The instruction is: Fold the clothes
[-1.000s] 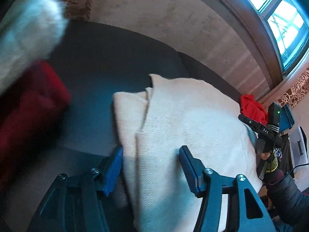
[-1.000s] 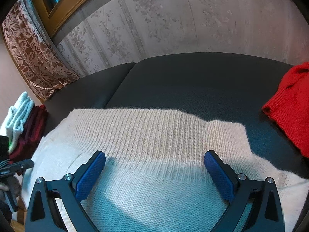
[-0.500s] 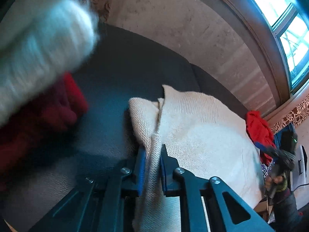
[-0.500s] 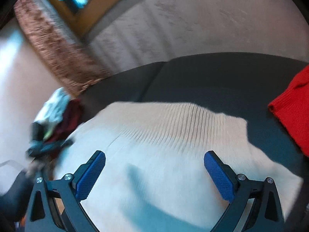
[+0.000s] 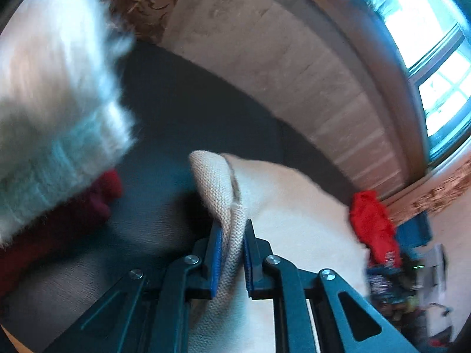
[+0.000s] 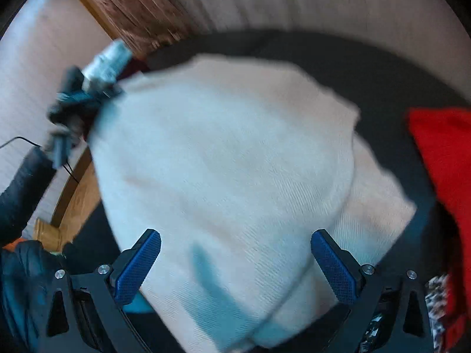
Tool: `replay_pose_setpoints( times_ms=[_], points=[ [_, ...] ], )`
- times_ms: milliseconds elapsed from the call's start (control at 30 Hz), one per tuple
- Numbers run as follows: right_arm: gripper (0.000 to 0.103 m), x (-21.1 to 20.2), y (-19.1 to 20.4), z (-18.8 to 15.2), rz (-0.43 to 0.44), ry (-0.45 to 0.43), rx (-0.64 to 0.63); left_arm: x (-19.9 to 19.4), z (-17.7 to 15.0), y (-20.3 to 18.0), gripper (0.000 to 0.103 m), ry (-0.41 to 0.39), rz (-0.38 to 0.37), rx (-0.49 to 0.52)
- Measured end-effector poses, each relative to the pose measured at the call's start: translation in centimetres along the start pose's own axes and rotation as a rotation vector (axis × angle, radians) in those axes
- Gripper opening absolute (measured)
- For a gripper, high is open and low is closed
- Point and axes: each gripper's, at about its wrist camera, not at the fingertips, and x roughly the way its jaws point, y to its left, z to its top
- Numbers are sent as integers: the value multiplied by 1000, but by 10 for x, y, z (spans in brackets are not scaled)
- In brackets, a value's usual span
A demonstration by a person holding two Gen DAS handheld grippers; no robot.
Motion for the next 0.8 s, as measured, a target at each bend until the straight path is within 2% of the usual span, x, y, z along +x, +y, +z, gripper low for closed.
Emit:
replay_pose_setpoints(
  times_ms=[67, 200, 300, 500, 633, 800],
  points=[
    [103, 11, -4, -7, -7, 16, -35, -11, 1, -10, 11, -17, -92, -27],
    [103, 7, -9, -13, 25, -29, -20, -27, 4, -32, 11, -57, -230, -60],
    [103, -1, -12, -12, 31, -43, 10, -27, 6, -50, 11, -62, -245, -44],
    [103, -11, 9, -10, 32, -65, -99, -21, 11, -69, 11, -68, -278, -68],
    [103, 19, 7, -14, 26, 23, -133, -24, 11, -77, 11, -90, -317, -106],
    [103, 19, -3, -14, 95, -31, -53, -28, 10, -108, 10, -119, -359, -102]
  ],
)
